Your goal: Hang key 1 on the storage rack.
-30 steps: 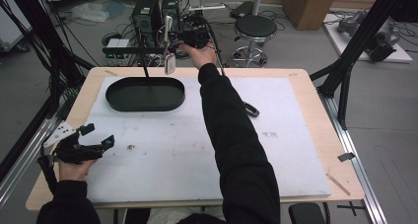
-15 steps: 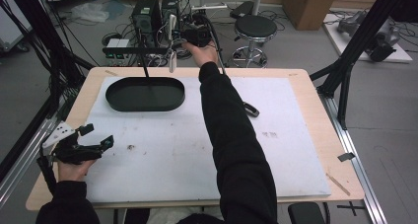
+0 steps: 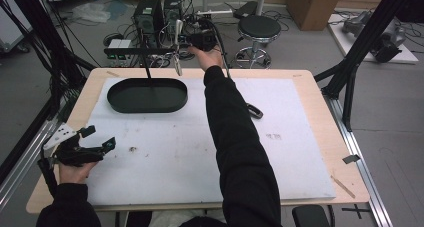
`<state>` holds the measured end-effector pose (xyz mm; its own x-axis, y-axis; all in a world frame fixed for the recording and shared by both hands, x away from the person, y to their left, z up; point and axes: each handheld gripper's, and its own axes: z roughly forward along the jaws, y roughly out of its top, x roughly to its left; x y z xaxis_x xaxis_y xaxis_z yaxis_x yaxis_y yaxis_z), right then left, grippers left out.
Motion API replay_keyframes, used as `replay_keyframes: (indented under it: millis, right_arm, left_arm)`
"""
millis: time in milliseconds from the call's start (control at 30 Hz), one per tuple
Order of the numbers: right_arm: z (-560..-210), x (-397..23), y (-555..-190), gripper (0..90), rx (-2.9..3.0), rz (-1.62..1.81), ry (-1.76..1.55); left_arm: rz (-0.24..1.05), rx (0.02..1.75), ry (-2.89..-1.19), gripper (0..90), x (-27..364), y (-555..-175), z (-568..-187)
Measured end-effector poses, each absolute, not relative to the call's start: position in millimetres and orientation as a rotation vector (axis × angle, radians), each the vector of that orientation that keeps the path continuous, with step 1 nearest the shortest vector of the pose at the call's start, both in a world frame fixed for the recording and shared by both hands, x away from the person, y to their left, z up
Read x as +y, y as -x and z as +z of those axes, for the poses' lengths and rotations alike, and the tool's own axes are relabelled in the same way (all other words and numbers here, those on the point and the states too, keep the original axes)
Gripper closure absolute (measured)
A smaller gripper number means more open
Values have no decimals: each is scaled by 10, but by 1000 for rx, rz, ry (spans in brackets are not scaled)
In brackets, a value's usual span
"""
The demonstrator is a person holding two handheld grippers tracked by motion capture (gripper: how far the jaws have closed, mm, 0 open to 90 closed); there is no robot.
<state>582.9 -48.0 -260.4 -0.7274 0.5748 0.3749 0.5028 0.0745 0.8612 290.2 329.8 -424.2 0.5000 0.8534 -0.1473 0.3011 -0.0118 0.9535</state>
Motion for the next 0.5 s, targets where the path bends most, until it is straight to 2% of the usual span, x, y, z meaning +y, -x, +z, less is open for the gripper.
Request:
replay_keyframes:
  millis: [100,267,367,400,500]
  right_arm:
    - [-2657,-495,-5835,814,2289,1728,-1161]
    - [-2754,-561,-5802,601,2318,1724,-1186]
    - [-2815,-599,-5752,452,2340,1699,-1162]
    - [-2829,-606,-5732,360,2353,1681,-1146]
    - [-2867,-619,-5681,166,2383,1633,-1108]
  left_arm:
    - [591,1026,-1578,19,3295,-2901,-4242]
    - [590,1026,-1582,19,3293,-2899,-4243]
    - [589,1024,-1585,19,3289,-2901,-4243]
    - [590,1023,-1586,19,3287,-2901,-4244]
    - [588,1020,-1592,19,3286,-2904,-4245]
